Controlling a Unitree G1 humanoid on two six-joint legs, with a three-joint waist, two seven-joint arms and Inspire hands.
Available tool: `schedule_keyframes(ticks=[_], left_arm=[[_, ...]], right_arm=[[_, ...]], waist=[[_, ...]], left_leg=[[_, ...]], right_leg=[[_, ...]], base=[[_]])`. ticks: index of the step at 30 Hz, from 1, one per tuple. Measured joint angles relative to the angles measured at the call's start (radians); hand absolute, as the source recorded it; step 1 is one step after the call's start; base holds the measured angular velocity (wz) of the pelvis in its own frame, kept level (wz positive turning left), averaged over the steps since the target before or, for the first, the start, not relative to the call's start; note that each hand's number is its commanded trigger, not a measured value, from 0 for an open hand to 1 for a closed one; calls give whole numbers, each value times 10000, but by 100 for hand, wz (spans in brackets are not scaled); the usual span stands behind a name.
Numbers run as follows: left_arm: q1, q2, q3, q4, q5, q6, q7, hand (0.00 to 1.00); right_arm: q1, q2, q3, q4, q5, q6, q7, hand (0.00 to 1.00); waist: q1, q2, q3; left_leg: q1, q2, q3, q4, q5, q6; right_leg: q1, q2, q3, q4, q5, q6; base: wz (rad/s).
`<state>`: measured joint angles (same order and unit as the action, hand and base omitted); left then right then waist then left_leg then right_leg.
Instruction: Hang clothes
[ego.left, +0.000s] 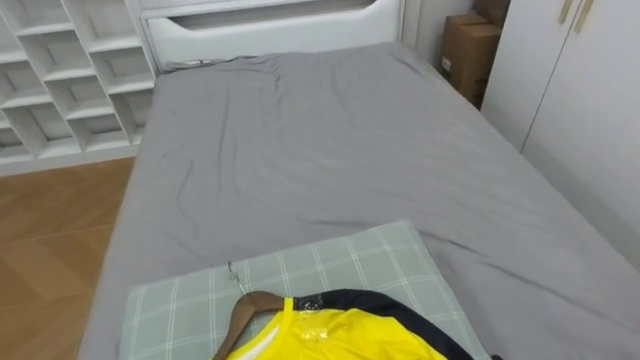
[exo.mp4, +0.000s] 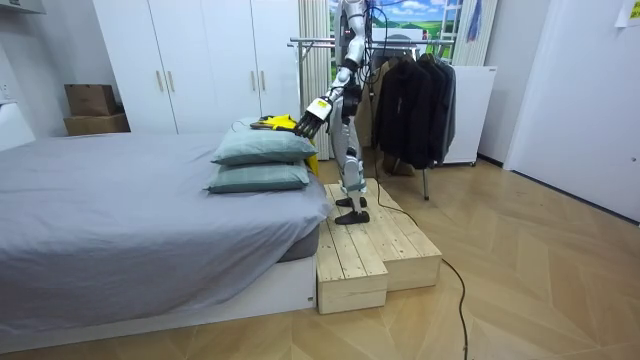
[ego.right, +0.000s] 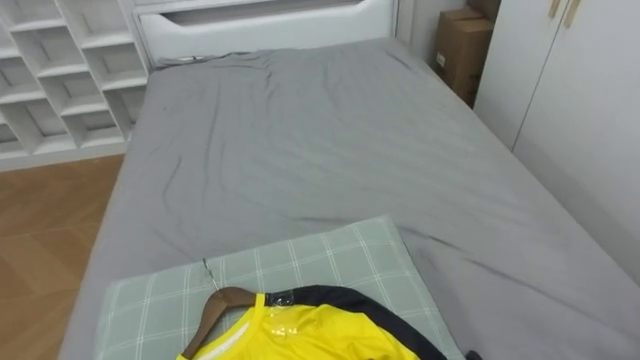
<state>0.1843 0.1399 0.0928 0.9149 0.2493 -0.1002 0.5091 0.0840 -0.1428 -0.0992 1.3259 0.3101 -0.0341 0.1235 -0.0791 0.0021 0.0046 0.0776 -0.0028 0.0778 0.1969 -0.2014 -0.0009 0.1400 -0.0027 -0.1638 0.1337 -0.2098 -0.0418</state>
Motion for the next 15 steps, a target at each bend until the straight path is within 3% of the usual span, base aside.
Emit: schedule_keyframes(ticks=[5, 15], left_arm=[[-24, 45, -246, -371, 1169, -225, 677, 0], [-203, 154, -1086, -1663, 3517, -384, 1098, 0]], right_arm=[[26, -111, 24, 2, -58, -6, -24, 0], [41, -177, 371, -52, -207, -214, -75, 0]], waist=[[-5, -62, -12], [-41, -77, -27]], left_leg=[[0, -2, 6, -1, 1, 1], [-110, -45, -101, 42, 3, 5]], right_leg=[[16, 0, 27, -9, 0, 0], [30, -46, -142, -17, 1, 1]], base=[[0], [3]])
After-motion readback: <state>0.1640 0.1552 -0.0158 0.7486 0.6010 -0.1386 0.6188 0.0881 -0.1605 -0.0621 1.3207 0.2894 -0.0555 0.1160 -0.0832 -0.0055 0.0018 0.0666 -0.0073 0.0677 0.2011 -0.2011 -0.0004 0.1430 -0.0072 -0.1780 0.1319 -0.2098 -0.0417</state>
